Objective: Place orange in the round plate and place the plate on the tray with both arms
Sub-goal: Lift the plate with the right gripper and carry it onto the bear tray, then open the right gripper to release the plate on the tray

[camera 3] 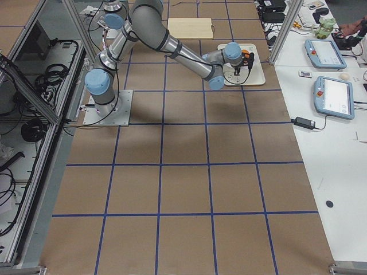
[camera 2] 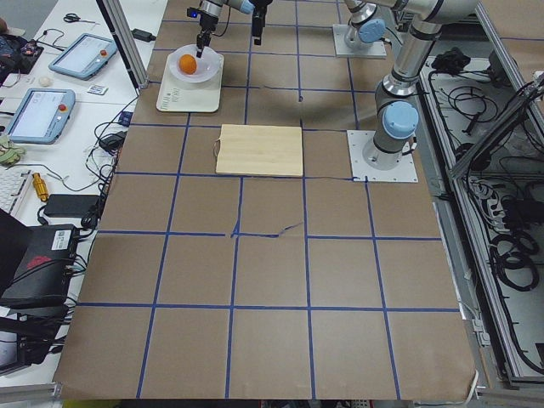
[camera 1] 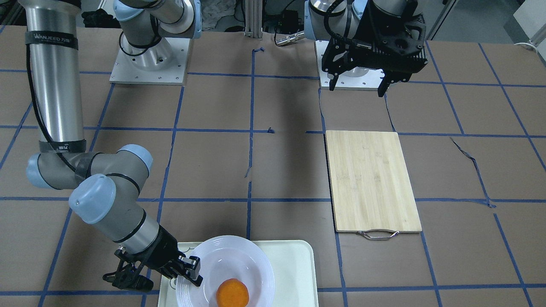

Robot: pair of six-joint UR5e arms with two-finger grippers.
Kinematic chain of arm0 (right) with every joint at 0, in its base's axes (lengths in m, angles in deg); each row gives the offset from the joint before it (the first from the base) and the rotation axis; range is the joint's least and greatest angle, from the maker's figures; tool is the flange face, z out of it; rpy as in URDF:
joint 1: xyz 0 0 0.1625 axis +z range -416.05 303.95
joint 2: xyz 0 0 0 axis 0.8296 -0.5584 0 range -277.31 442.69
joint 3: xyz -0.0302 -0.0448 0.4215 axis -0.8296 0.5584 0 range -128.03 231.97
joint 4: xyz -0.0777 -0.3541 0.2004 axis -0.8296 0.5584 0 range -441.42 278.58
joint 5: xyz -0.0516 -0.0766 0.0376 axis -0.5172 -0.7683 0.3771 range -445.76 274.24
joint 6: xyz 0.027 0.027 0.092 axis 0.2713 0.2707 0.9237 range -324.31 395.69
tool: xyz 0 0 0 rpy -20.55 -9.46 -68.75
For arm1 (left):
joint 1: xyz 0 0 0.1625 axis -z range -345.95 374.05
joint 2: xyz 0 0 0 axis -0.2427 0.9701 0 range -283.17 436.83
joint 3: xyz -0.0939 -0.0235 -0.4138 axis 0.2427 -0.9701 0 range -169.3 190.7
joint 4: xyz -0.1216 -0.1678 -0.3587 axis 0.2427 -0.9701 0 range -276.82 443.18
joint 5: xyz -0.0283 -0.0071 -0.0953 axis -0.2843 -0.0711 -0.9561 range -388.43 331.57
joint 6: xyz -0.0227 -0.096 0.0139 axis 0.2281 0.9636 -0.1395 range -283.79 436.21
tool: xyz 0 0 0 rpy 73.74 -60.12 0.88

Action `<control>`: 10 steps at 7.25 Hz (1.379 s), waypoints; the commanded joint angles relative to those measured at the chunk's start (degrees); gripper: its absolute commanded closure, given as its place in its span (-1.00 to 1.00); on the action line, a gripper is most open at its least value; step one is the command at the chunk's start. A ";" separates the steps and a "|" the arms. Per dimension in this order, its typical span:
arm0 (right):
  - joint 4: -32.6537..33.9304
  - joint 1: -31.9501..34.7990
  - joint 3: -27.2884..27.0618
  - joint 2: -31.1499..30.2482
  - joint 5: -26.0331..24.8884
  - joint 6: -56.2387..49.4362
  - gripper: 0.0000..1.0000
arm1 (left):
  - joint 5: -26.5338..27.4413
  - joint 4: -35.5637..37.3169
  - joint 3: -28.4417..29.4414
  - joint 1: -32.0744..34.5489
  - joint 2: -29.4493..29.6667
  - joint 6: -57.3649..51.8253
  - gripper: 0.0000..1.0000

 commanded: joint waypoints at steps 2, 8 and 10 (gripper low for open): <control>0.14 0.16 -0.04 0.75 -0.60 0.26 -0.18 | -0.04 0.04 0.00 0.00 0.00 0.09 -1.00; -29.89 -4.58 8.55 -12.30 -8.55 -10.23 -1.00 | -0.04 0.04 0.00 0.00 0.00 0.09 -1.00; -50.37 -4.23 10.85 -22.22 -21.11 -14.48 -1.00 | 0.13 -0.05 0.00 -0.09 0.00 0.09 -1.00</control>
